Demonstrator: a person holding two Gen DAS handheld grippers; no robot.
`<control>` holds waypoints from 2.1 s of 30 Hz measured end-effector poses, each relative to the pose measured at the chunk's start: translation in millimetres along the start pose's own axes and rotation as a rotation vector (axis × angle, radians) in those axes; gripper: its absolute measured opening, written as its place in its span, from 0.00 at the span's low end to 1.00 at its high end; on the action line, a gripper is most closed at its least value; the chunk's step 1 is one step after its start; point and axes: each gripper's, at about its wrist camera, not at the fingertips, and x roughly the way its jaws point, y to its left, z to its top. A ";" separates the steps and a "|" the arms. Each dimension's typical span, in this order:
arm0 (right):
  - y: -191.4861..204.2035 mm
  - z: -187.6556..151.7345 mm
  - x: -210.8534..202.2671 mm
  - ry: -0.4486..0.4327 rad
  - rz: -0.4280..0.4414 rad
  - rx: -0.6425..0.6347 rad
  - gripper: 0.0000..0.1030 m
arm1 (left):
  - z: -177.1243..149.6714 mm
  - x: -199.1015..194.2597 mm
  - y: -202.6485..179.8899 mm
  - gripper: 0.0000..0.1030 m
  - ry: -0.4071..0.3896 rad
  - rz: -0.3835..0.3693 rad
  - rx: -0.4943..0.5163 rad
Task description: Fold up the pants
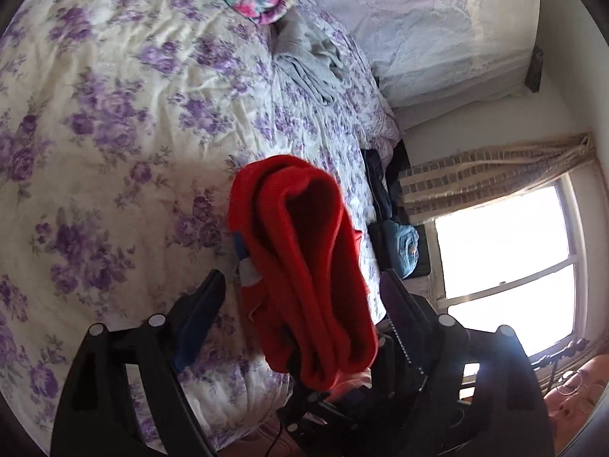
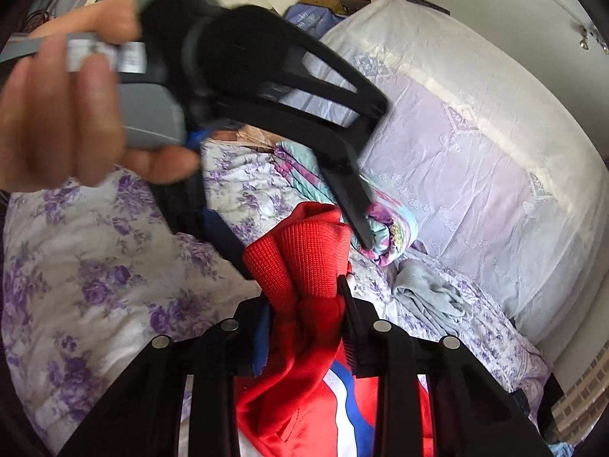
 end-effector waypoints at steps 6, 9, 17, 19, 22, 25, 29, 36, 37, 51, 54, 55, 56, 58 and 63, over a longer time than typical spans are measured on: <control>-14.0 -7.7 -12.6 -0.007 -0.028 0.052 0.30 | -5.6 10.5 -28.7 0.38 -0.039 0.096 0.112; -22.3 -11.7 -18.0 -0.008 -0.019 0.086 0.30 | -8.1 17.3 -41.4 0.31 -0.040 0.116 0.143; -65.4 -33.8 -50.9 -0.061 -0.113 0.248 0.30 | -11.2 53.1 -102.6 0.29 -0.031 0.080 0.276; -81.7 -43.4 -58.6 -0.059 -0.144 0.302 0.30 | -10.2 73.8 -120.0 0.29 -0.014 0.062 0.306; -109.3 -67.4 -68.3 -0.043 -0.193 0.399 0.30 | -10.8 108.1 -146.2 0.29 0.026 0.039 0.343; -134.6 -95.1 -76.1 -0.015 -0.238 0.493 0.30 | -11.9 154.3 -172.3 0.29 0.080 0.025 0.367; -167.9 -140.9 -76.0 0.042 -0.265 0.653 0.30 | -15.3 221.3 -193.8 0.29 0.149 0.052 0.382; -200.8 -207.8 -77.2 0.106 -0.214 0.892 0.31 | -28.0 294.3 -200.7 0.30 0.216 0.141 0.414; -204.4 -217.4 -76.2 0.114 -0.185 0.942 0.31 | -29.6 299.6 -199.4 0.32 0.220 0.160 0.419; -246.8 -271.6 -66.1 0.139 0.092 1.285 0.55 | -31.0 213.3 -198.2 0.62 -0.015 0.231 0.496; -259.5 -275.6 -45.8 0.151 0.159 1.307 0.32 | -28.5 191.7 -183.2 0.62 -0.055 0.259 0.461; -261.1 -270.2 -45.2 0.128 0.183 1.306 0.32 | -28.0 182.5 -177.0 0.62 -0.068 0.260 0.444; -264.4 -266.2 -43.5 0.101 0.208 1.308 0.31 | -28.3 177.1 -173.2 0.62 -0.077 0.258 0.434; -268.3 -259.9 -45.2 0.032 0.282 1.338 0.31 | -28.8 167.5 -167.5 0.62 -0.097 0.255 0.424; -266.4 -294.0 -34.1 0.163 0.238 1.465 0.37 | -35.5 162.7 -156.8 0.65 -0.109 0.259 0.428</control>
